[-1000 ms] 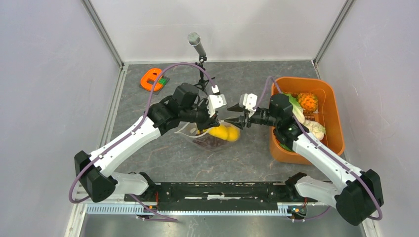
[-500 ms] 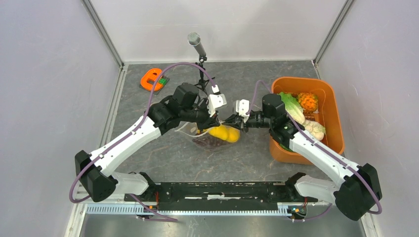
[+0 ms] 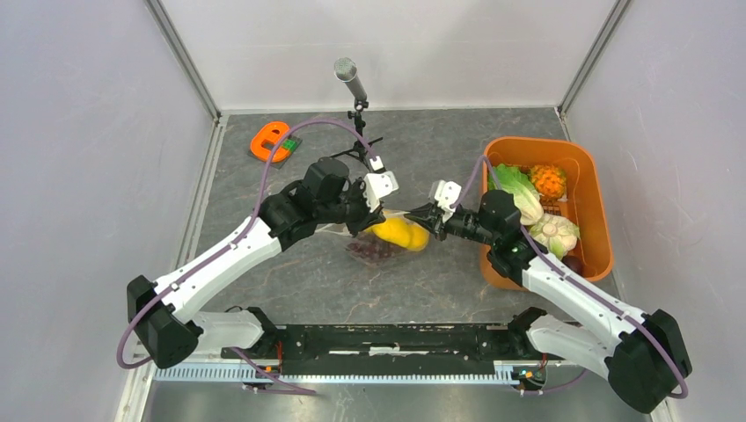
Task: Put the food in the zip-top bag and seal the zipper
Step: Zip the zipper food storage bag at the center of the board.
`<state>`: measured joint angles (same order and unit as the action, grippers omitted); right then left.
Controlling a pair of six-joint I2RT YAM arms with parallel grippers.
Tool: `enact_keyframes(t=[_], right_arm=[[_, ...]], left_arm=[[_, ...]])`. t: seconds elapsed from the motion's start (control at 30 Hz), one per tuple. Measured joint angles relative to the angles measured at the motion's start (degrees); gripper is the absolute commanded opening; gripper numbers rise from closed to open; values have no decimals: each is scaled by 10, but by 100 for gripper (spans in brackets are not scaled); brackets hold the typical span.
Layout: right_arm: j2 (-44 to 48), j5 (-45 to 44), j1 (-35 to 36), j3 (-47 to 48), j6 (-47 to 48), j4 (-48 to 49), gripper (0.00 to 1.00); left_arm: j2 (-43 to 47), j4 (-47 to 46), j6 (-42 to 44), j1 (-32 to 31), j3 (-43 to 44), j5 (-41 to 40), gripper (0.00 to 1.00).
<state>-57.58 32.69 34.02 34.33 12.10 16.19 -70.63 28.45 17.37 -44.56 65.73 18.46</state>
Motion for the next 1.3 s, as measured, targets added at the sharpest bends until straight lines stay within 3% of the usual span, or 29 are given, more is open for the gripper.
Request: enact_keyframes(t=[0.8, 1.3], right_arm=[[21, -102, -8, -59, -87, 91, 0], [25, -143, -27, -63, -156, 99, 0]], left_arm=[[20, -38, -25, 0, -33, -71, 2], [61, -71, -60, 1, -86, -94, 2]])
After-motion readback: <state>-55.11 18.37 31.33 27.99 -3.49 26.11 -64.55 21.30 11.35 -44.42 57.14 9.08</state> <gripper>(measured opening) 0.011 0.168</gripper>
